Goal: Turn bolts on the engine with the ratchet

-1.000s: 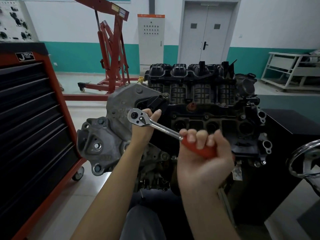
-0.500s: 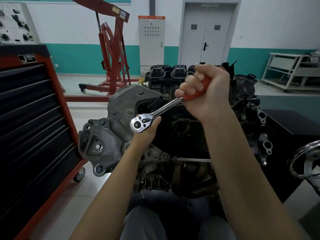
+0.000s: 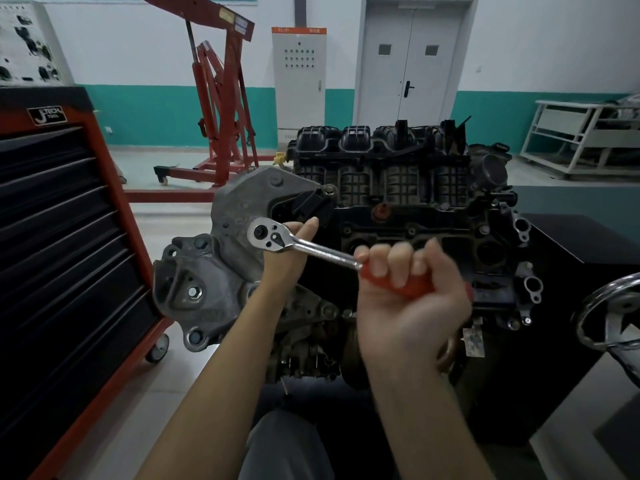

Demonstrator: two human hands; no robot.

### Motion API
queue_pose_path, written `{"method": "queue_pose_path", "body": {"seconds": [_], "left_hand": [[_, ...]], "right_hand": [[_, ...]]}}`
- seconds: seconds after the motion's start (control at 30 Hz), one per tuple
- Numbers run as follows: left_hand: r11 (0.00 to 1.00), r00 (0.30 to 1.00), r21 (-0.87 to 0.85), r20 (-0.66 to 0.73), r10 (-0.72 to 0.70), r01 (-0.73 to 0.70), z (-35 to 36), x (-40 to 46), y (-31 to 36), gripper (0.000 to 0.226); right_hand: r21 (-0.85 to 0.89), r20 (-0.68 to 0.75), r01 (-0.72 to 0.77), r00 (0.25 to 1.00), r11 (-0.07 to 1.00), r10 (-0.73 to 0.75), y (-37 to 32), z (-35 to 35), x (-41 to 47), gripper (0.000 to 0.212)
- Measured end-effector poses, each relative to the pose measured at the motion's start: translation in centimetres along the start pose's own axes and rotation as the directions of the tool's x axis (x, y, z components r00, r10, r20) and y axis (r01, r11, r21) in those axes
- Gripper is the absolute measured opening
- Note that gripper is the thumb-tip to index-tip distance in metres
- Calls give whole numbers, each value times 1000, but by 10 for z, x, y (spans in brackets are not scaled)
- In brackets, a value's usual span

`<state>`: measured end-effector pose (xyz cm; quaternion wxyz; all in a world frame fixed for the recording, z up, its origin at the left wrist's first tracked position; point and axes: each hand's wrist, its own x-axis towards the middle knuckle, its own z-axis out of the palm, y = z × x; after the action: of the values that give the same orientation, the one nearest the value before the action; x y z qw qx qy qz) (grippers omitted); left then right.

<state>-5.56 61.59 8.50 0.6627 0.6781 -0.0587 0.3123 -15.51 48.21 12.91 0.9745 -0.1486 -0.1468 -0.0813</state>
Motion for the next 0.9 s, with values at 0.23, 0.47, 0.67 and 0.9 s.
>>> {"method": "queue_pose_path", "body": {"seconds": [0.23, 0.47, 0.67, 0.9], "left_hand": [[993, 992, 26, -47, -118, 119, 1, -2, -11, 34], [990, 988, -26, -53, -142, 141, 0, -1, -12, 36], [1000, 998, 14, -63, -27, 28, 5, 3, 0, 56], [999, 998, 31, -61, -18, 20, 5, 0, 1, 52]], "right_hand": [[-261, 67, -223, 966, 939, 248, -21, 42, 77, 38], [-221, 15, -178, 982, 959, 186, -16, 37, 63, 35], [58, -59, -3, 998, 998, 6, 6, -4, -14, 30], [-116, 21, -106, 994, 988, 109, -14, 14, 27, 36]]}}
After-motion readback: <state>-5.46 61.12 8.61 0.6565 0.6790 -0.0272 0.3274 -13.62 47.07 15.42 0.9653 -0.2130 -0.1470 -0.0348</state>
